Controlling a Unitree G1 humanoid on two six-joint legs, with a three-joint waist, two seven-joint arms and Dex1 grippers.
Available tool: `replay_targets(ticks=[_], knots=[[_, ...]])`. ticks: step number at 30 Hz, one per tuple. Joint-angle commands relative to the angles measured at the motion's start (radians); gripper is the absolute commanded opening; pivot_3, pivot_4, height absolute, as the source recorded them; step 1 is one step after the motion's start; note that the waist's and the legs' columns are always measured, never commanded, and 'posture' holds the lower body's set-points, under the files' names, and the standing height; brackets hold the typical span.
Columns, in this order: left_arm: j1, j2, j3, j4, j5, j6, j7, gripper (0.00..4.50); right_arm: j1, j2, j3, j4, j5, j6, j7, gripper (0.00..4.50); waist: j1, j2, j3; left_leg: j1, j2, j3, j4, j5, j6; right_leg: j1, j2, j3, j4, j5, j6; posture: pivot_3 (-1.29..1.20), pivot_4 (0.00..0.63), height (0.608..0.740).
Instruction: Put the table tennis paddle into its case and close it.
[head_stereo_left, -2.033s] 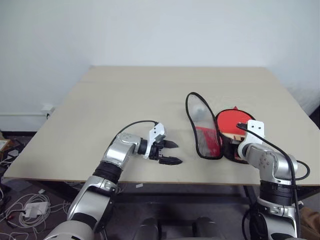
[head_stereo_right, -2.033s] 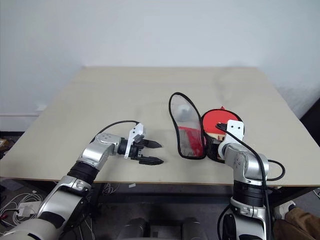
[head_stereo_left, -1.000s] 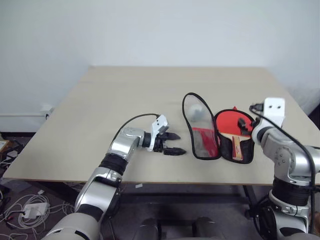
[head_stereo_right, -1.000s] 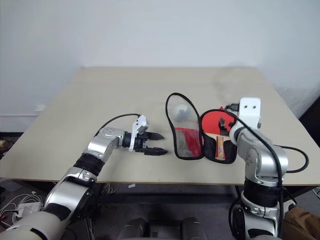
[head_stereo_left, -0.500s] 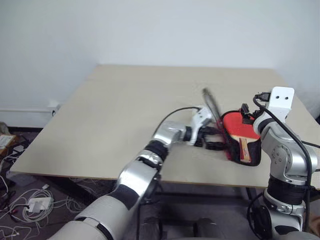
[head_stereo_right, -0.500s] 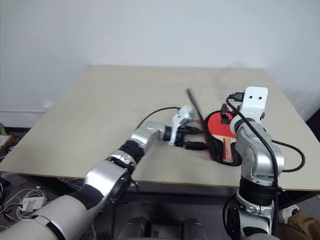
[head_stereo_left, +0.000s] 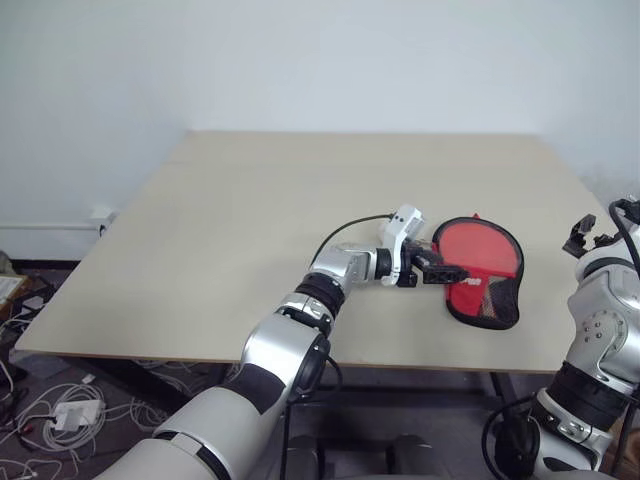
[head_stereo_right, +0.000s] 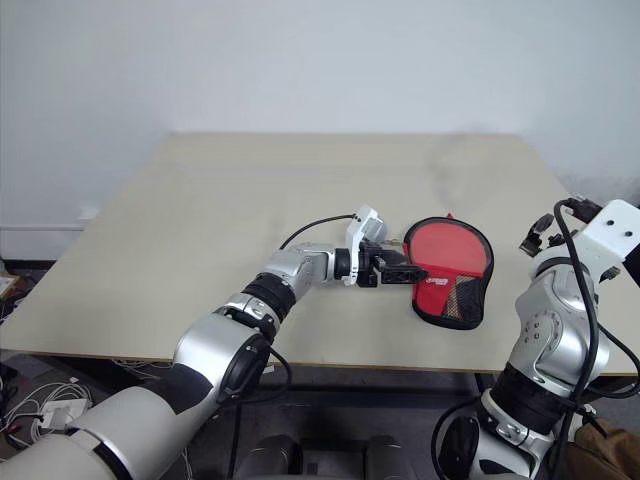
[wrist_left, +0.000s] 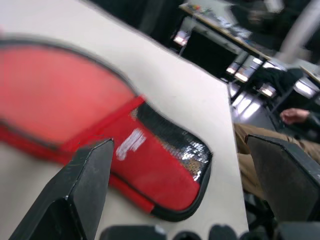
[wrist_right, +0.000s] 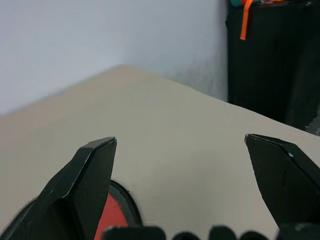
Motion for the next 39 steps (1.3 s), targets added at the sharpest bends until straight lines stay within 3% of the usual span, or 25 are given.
replay_targets(ticks=[1,8,14,18,25,29,33,39], knots=[[-0.023,-0.118,0.051,0.026,-0.036,0.112,0.106,4.50,0.006,-0.002,0.034,-0.012,-0.006,-0.013,0.000,4.47,0.000,0.001,0.000,0.000,0.000,0.000,0.000,0.000,0.000,0.000,0.000,0.000,0.000,0.000,0.000,0.00,0.000,0.740],[-0.033,-0.193,0.122,0.063,-0.086,0.245,0.239,4.50,0.043,0.017,0.043,-0.041,-0.002,-0.006,-0.009,4.47,0.002,0.000,0.000,0.000,0.000,0.000,0.000,0.000,0.000,0.000,0.000,0.000,0.000,0.000,0.000,0.00,0.000,0.740],[-0.034,-0.261,0.107,0.063,-0.104,0.294,0.230,4.50,0.092,0.020,0.030,-0.066,0.038,0.061,0.025,4.47,0.002,0.001,0.000,0.000,0.000,0.000,0.000,0.000,0.000,0.000,0.000,0.000,0.000,0.000,0.000,0.00,0.000,0.740],[-0.036,-0.240,0.058,0.016,-0.098,0.287,0.147,4.50,0.159,-0.032,0.120,-0.082,0.053,0.166,0.112,4.47,0.002,0.001,0.000,0.000,0.000,0.000,0.000,0.000,0.000,0.000,0.000,0.000,0.000,0.000,0.000,0.00,0.000,0.740],[0.086,-0.043,-0.150,-0.224,-0.003,0.059,-0.129,4.50,0.193,-0.034,0.300,-0.135,0.076,0.240,0.199,4.47,0.000,0.001,0.000,0.000,0.000,0.001,-0.003,0.001,-0.002,-0.002,0.000,0.001,0.000,0.000,0.000,0.00,0.000,0.740],[0.239,0.178,-0.268,-0.518,0.064,-0.100,-0.304,4.50,0.178,0.015,0.364,-0.120,0.075,0.243,0.199,4.47,-0.006,0.003,-0.001,0.001,0.000,0.002,-0.004,0.001,-0.002,-0.002,0.000,0.002,0.000,0.002,-0.003,0.00,0.000,0.740],[0.331,0.374,-0.304,-0.671,0.076,-0.138,-0.428,4.50,0.162,0.035,0.405,-0.076,0.057,0.226,0.198,4.47,-0.020,0.002,-0.001,0.000,0.001,0.002,-0.003,0.002,-0.002,-0.003,0.001,0.002,0.001,0.003,-0.005,0.00,0.000,0.740],[0.344,0.526,-0.271,-0.668,0.067,-0.129,-0.488,4.50,0.155,0.048,0.462,-0.029,0.048,0.213,0.212,4.47,-0.018,0.001,-0.001,-0.001,0.000,0.001,-0.001,0.002,-0.002,0.000,-0.001,0.001,-0.001,0.001,-0.001,0.00,0.000,0.740]])
